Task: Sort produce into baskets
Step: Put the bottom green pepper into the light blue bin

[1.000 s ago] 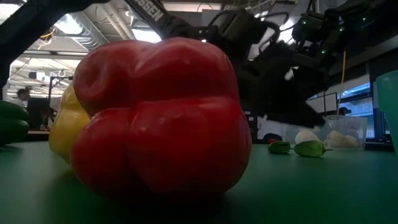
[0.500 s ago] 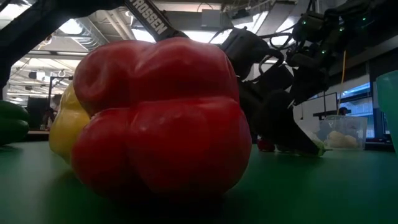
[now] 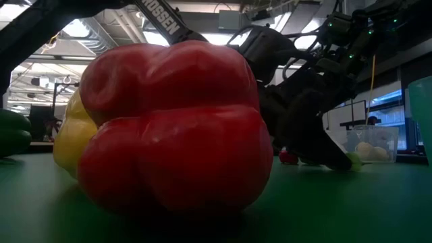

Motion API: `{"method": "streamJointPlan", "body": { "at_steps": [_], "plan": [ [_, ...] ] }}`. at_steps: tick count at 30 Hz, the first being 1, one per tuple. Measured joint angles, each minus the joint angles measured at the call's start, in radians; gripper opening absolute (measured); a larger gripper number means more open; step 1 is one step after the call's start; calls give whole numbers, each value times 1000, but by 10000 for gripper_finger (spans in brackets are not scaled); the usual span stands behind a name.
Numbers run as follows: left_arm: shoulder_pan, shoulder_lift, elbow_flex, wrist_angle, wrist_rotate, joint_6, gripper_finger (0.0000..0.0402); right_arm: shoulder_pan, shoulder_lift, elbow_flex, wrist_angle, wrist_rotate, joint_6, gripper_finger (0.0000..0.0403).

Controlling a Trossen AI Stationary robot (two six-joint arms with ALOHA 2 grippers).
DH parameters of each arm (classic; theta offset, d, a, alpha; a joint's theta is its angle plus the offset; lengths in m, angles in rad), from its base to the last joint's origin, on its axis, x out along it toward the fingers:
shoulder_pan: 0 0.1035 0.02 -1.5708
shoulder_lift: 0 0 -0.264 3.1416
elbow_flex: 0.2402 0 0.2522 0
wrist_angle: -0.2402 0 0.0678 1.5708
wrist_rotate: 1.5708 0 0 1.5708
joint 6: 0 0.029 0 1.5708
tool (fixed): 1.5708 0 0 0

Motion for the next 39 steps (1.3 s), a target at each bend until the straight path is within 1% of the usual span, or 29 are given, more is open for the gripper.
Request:
{"method": "streamJointPlan", "body": {
  "at_steps": [5, 9, 14, 20, 25, 31, 33, 35, 39],
  "plan": [
    [-2, 0, 0, -1, 1, -48, 91, 0, 0, 0, 0, 0, 1, 243],
    [-2, 0, 0, 17, 1, -103, 75, 0, 0, 0, 0, 0, 1, 243],
    [-14, 0, 17, 59, 1, -174, 65, 0, 0, 0, -1, 0, 1, 243],
    [-50, -13, 94, 59, 6, -179, 68, 0, 0, 0, -1, 0, 1, 243],
    [-103, -68, 147, 66, 5, -118, 73, 0, 0, 0, -4, 1, 0, 243],
    [-209, -82, 225, 60, 6, 51, 74, 0, 0, 0, -4, 1, 0, 243],
    [-241, -83, 238, 68, -9, 89, 74, 0, 0, 0, -3, 1, 0, 243],
    [-265, -84, 238, 66, -42, 94, 74, 0, 0, 0, -3, 1, 0, 243],
    [-274, -77, 237, 63, -63, 50, 74, 0, 0, 0, 5, 1, 0, 243]
  ]
}}
